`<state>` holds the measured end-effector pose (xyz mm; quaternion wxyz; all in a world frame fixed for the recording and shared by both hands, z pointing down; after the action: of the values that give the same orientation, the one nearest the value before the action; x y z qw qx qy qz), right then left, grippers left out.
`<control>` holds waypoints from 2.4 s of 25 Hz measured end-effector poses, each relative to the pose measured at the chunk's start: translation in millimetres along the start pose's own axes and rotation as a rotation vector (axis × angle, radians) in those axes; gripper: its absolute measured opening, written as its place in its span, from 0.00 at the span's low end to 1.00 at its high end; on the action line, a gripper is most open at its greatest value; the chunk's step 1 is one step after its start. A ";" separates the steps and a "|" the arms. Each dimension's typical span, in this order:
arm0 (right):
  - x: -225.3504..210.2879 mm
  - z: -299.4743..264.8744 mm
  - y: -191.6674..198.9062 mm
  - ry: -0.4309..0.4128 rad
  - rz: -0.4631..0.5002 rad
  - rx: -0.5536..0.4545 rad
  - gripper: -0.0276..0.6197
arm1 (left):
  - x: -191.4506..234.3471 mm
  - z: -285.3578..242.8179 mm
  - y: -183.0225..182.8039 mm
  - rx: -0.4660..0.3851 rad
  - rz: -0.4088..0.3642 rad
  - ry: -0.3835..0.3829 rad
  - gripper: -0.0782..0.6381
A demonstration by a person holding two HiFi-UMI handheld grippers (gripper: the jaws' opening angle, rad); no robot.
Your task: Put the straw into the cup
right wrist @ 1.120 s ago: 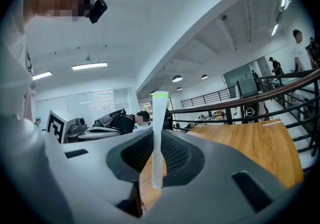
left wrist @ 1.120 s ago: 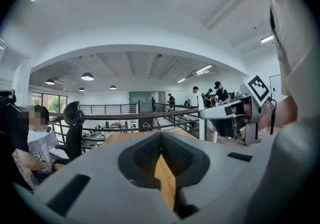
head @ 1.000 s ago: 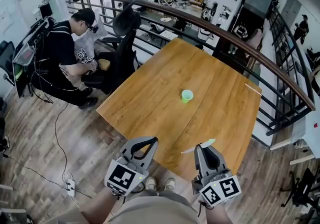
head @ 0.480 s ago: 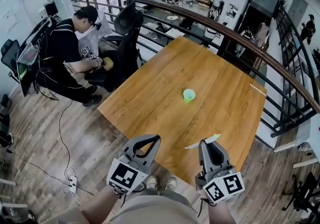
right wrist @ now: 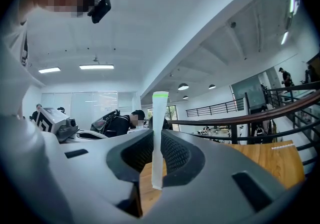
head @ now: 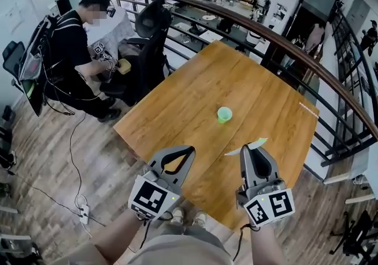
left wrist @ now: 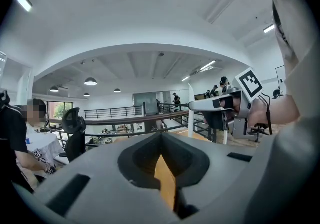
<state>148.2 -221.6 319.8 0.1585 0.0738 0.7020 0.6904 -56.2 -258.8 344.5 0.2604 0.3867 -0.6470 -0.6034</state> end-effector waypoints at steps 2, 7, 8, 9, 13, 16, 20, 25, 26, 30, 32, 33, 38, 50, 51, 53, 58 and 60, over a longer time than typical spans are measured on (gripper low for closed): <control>-8.2 -12.3 -0.9 0.003 0.018 -0.009 0.12 | 5.3 -12.2 2.8 0.000 0.017 0.010 0.13; -32.3 -37.7 0.7 0.024 0.040 -0.024 0.12 | 15.5 -44.7 9.7 0.014 0.029 0.024 0.13; -37.7 -41.8 1.2 0.031 0.043 -0.028 0.12 | 16.5 -51.5 10.9 0.018 0.025 0.024 0.13; -43.0 -45.9 2.0 0.036 0.046 -0.032 0.12 | 17.5 -58.4 12.4 0.023 0.022 0.025 0.13; -63.5 -66.7 9.8 0.046 0.060 -0.040 0.12 | 23.9 -85.4 20.8 0.033 0.023 0.013 0.13; -76.3 -83.8 19.2 0.054 0.069 -0.033 0.12 | 31.5 -101.4 27.3 0.021 0.031 -0.011 0.13; -88.5 -104.3 33.8 0.056 0.064 -0.009 0.12 | 38.3 -122.4 37.6 0.015 0.008 0.001 0.13; -101.5 -129.4 55.0 0.068 0.054 0.005 0.12 | 47.2 -149.1 53.6 0.026 0.001 0.022 0.13; -105.2 -133.6 60.2 0.069 0.054 0.010 0.12 | 47.9 -154.9 57.4 0.030 0.002 0.025 0.13; -119.8 -149.4 84.6 0.082 0.038 0.027 0.12 | 45.9 -175.7 75.8 0.039 0.006 0.051 0.13; -125.6 -157.3 95.7 0.092 0.031 0.036 0.12 | 44.9 -184.2 87.0 0.050 0.013 0.063 0.13; -128.1 -161.8 100.0 0.097 0.035 0.041 0.12 | 45.2 -188.4 92.3 0.057 0.017 0.069 0.13; -138.7 -185.9 122.6 0.104 0.059 0.064 0.12 | 50.6 -209.0 118.6 0.086 0.025 0.088 0.13; -168.5 -221.0 191.4 0.129 0.132 0.139 0.12 | 57.4 -231.9 168.8 0.070 0.100 0.039 0.13; -169.0 -223.8 196.4 0.127 0.129 0.142 0.12 | 56.1 -233.2 174.0 0.076 0.106 0.039 0.13; -171.0 -228.8 207.9 0.127 0.123 0.157 0.12 | 54.5 -235.0 183.7 0.087 0.132 0.031 0.13; -180.1 -231.6 231.3 0.129 0.104 0.214 0.12 | 47.8 -240.7 200.7 0.127 0.176 0.030 0.13; -182.5 -232.8 240.6 0.127 0.092 0.246 0.12 | 45.3 -243.6 206.5 0.149 0.167 0.036 0.13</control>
<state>216.4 -492.0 579.8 0.0714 0.0810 0.7858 0.6090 75.5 -442.4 574.6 0.2921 0.3606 -0.7152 -0.5227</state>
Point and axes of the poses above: the fingertips, and each gripper's own axes: z backward along the fingers, x to its left, y out of its underside, the point moved 7 cm from there along z, backward along the fingers, and after that the axes turned 1 degree about y, right-handed, at the moved point
